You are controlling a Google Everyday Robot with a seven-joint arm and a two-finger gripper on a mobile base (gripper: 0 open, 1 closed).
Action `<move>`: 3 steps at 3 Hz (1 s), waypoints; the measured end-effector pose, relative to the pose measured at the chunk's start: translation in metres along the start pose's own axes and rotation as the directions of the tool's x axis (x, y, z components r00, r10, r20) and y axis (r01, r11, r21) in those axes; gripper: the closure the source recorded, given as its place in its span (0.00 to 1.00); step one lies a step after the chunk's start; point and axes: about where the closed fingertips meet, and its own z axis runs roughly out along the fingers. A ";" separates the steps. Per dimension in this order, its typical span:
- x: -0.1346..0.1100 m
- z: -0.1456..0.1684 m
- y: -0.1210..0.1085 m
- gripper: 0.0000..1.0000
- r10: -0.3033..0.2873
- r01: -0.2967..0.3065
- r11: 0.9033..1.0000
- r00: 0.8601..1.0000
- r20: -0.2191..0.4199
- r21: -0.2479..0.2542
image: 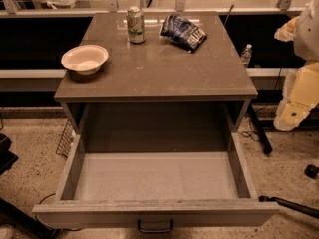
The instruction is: Close top drawer
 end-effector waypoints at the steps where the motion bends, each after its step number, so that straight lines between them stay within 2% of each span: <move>1: 0.000 0.000 0.000 0.00 0.000 0.000 1.000 1.000 0.001 0.001; 3: 0.022 0.031 0.025 0.00 0.079 -0.077 0.997 0.995 0.061 -0.028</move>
Offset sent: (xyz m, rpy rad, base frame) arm -0.0130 -0.0093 -0.0402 0.0733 0.0384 -0.0506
